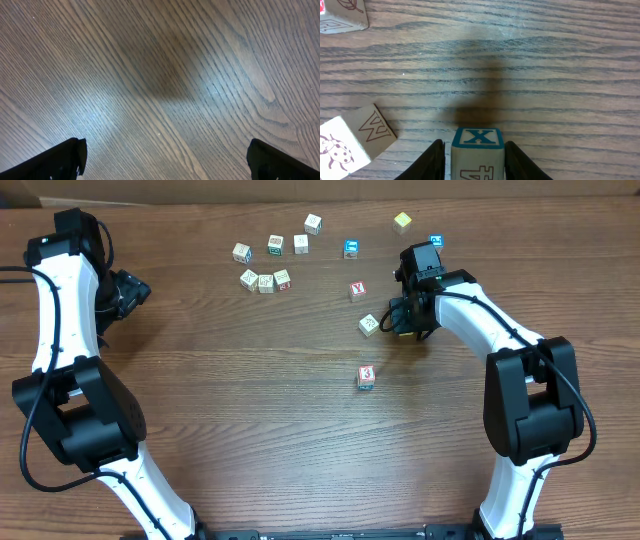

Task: Form a tower
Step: 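Close the right gripper on the white X-lettered 4 block and lift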

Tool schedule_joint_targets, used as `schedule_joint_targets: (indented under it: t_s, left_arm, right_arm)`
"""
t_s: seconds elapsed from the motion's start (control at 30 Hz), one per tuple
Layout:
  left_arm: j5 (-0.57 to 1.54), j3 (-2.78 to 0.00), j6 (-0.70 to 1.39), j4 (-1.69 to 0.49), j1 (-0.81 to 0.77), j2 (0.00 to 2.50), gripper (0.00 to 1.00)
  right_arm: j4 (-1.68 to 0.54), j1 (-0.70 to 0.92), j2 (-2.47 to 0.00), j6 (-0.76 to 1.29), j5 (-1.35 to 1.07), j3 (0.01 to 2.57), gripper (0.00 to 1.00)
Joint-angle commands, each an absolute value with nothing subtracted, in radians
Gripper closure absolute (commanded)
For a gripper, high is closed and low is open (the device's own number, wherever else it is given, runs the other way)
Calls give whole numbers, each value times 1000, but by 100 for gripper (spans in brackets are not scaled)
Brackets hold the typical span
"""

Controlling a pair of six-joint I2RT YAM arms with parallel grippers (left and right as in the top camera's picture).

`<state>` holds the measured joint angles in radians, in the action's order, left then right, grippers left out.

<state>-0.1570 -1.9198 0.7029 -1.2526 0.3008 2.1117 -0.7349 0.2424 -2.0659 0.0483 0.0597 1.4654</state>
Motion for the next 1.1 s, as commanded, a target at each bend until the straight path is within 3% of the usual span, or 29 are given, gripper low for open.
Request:
schedule_joint_targets:
  t_s: [0.0,0.43,0.5,0.73,1.07]
  left_arm:
    - [-160,-1933,695,-1251,295,2115,1]
    - [-160,-1933,695,-1252,295,2115,0]
    - [-160,-1933,695,-1251,295,2115,1]
    - [-160,-1933,695,-1251,295,2115,1]
    - [-160,-1933,695,-1251,295,2115,0]
  right_arm:
    - [-738,239,-2072,44,70,1459,66]
    - [-750,239,-2072,44,70,1459,71]
    - [-754,239,-2072,44,70,1459,77]
    - [-784,239,-2059,46,70,1479,83]
    - [-947,239,-1853,56,67,1578,86]
